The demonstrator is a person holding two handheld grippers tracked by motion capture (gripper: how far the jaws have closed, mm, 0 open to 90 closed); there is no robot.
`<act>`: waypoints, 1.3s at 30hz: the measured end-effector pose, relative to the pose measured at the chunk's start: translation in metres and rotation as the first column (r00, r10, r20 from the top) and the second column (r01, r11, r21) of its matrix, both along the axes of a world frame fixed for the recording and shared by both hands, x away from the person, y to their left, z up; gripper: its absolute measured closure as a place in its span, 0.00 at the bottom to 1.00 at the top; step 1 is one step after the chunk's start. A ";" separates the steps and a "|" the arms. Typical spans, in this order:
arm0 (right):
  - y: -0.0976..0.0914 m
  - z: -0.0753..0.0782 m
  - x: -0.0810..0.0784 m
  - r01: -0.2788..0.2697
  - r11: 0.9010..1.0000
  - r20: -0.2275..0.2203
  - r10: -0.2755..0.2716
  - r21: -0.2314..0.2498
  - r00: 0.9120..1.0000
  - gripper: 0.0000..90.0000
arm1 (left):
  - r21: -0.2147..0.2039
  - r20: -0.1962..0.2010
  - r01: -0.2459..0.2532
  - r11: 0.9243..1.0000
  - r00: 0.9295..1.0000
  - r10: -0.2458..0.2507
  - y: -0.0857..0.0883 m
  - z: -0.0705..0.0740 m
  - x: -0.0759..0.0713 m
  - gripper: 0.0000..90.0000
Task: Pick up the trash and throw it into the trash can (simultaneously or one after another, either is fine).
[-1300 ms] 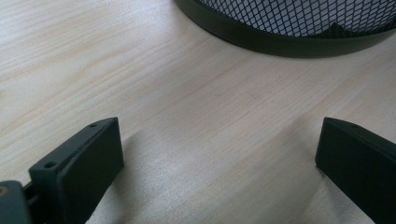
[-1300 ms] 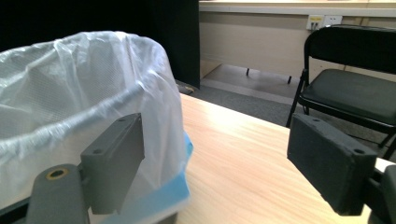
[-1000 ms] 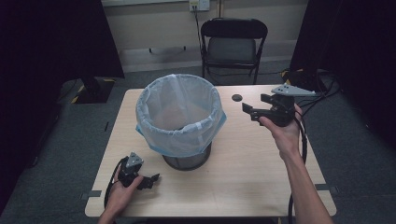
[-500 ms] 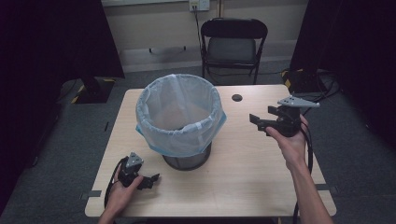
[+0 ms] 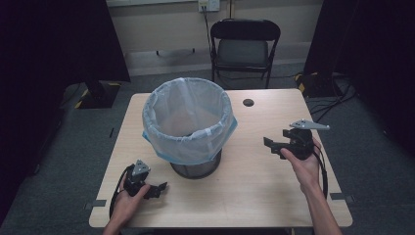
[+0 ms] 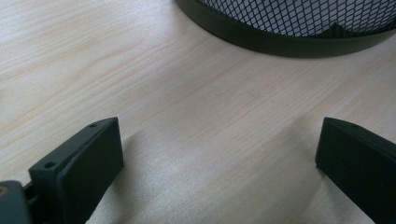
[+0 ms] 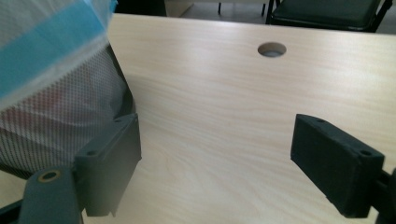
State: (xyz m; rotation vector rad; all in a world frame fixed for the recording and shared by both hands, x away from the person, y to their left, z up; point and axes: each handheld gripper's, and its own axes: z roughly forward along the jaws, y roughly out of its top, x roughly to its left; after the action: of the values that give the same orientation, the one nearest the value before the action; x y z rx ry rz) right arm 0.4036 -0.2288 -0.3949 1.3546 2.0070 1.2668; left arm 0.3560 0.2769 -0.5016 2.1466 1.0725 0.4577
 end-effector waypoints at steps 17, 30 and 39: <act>-0.029 -0.059 -0.022 0.085 0.995 -0.121 -0.091 -0.052 0.989 0.18 | -0.002 0.001 0.001 1.000 1.000 -0.001 0.000 0.000 0.000 0.00; -0.032 -0.091 -0.028 0.115 0.982 -0.183 -0.142 -0.153 0.973 0.18 | 0.000 0.000 0.002 1.000 1.000 -0.002 0.000 0.000 0.000 0.00; -0.026 -0.099 -0.030 0.135 0.962 -0.165 -0.176 -0.236 0.971 0.18 | 0.002 0.000 0.000 1.000 1.000 0.000 0.000 0.000 0.000 0.00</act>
State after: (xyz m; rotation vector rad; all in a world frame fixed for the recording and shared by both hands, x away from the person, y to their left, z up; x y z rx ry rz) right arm 0.3735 -0.2546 -0.4937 1.5305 2.0443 0.8451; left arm 0.3559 0.2770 -0.5015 2.1484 1.0723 0.4585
